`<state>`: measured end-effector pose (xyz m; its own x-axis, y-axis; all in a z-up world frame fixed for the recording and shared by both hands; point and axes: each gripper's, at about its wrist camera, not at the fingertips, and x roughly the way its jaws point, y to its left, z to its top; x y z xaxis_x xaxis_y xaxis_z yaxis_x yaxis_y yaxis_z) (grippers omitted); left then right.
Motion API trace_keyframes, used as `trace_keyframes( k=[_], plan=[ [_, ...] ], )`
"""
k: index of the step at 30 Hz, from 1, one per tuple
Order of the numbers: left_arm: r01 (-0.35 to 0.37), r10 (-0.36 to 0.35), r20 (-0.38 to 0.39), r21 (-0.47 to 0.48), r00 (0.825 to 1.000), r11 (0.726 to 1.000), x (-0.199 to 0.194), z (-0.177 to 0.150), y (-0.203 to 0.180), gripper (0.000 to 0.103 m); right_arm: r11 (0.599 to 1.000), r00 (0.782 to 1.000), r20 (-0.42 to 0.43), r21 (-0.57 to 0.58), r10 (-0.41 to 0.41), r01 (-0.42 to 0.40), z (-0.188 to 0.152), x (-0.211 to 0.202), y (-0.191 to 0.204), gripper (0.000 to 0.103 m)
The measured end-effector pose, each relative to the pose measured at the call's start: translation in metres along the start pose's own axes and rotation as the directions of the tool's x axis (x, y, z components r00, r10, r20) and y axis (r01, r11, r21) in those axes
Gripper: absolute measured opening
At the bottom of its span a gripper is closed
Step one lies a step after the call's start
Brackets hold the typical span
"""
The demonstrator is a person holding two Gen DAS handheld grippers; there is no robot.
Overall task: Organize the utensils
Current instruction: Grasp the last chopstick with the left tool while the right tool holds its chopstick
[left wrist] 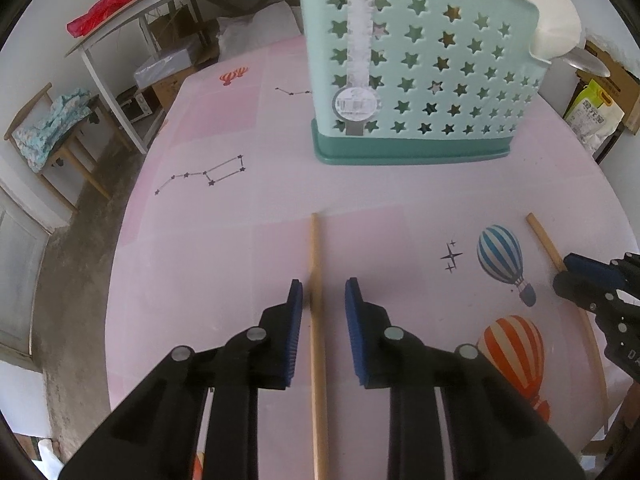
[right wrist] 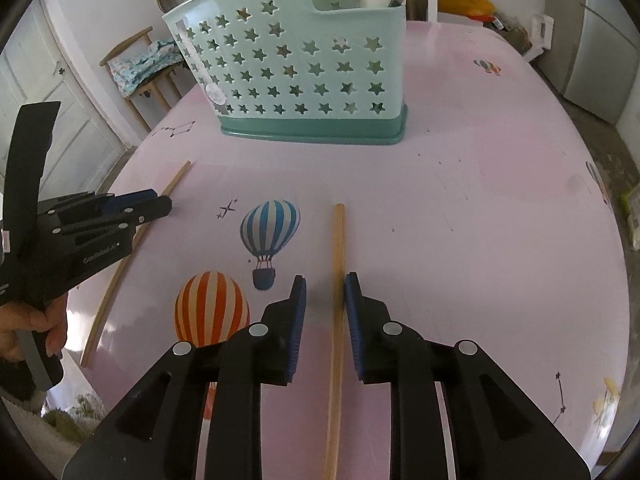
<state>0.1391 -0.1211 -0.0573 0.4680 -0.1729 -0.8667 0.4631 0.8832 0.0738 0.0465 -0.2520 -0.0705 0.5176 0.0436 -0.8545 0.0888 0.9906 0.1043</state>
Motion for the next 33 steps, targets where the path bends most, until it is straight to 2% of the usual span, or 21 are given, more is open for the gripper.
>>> trace_keyframes(
  k=[18,26,28,30,33],
  plan=[
    [0.007,-0.007,-0.003,-0.006,1.000,1.000,0.002,0.001,0.003,0.018,1.000,1.000,-0.001,0.007,-0.011,0.011,0.004,0.002,0.002,0.022],
    [0.094,-0.094,-0.003,-0.042,0.996,0.995,0.010,0.012,0.021,0.018,1.000,1.000,0.004,0.021,-0.024,0.024,0.004,0.002,0.005,0.022],
    [0.103,-0.103,-0.002,-0.048,0.995,0.994,0.011,0.015,0.024,0.014,0.999,1.000,0.008,0.028,-0.027,0.027,0.003,0.002,0.005,0.022],
    [0.114,-0.114,-0.002,-0.058,0.993,0.992,0.013,0.017,0.027,0.006,0.999,1.000,0.012,0.036,-0.027,0.027,0.002,0.002,0.006,0.022],
    [0.148,-0.149,-0.006,-0.088,0.989,0.985,0.013,0.018,0.033,0.006,0.999,1.000,0.013,0.042,-0.025,0.025,0.001,0.001,0.005,0.022]
  ],
)
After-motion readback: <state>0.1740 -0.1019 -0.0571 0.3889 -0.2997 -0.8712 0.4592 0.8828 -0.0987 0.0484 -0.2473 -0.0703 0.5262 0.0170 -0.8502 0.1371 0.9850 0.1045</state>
